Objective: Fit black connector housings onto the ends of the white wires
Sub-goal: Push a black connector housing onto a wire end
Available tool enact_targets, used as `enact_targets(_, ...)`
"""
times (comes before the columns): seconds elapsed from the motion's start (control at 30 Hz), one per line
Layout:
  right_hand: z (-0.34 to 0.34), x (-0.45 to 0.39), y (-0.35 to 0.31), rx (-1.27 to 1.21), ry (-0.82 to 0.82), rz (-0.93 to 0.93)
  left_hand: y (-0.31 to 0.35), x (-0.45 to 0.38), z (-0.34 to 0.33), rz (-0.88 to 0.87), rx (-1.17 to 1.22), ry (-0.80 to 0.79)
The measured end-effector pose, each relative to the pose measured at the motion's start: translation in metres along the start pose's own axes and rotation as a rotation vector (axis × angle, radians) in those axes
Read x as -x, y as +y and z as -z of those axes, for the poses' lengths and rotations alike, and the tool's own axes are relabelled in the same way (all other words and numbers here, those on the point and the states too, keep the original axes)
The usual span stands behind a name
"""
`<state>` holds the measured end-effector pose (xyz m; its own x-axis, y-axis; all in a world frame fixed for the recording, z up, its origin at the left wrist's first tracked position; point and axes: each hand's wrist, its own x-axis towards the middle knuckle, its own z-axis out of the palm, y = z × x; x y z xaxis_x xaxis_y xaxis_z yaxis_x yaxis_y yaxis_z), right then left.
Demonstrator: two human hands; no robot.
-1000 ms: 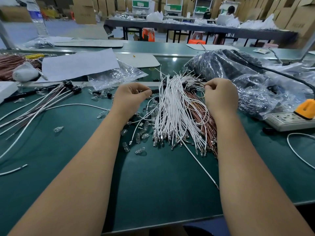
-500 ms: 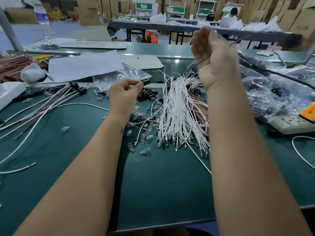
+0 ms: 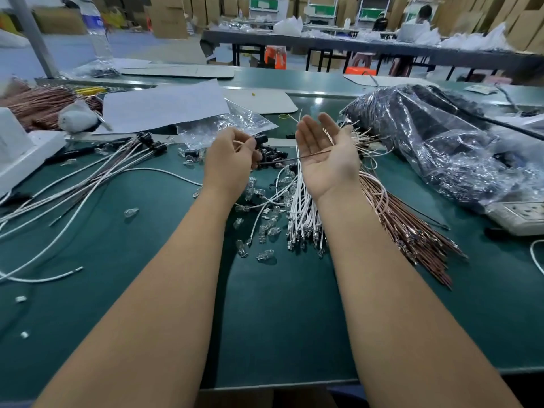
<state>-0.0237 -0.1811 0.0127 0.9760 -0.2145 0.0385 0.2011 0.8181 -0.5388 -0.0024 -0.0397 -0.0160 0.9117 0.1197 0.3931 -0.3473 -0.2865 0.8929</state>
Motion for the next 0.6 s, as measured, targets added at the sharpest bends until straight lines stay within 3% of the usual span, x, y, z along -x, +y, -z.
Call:
enact_targets(0.17,-0.003,0.0,0.009,0.131,-0.043,-0.02,-0.002,-0.002,-0.001,-0.063,-0.133,0.049)
enact_targets(0.33,-0.012,0.0,0.028,0.8,-0.098,-0.04,-0.001,-0.005,0.001,-0.016,-0.086,0.177)
enact_targets(0.4,-0.012,0.001,0.033,0.948,-0.179,-0.099,-0.001,-0.006,0.001,-0.007,-0.089,0.196)
enact_targets(0.6,-0.005,0.002,0.035,0.578,-0.24,-0.148,-0.001,-0.008,0.0,0.042,-0.014,0.14)
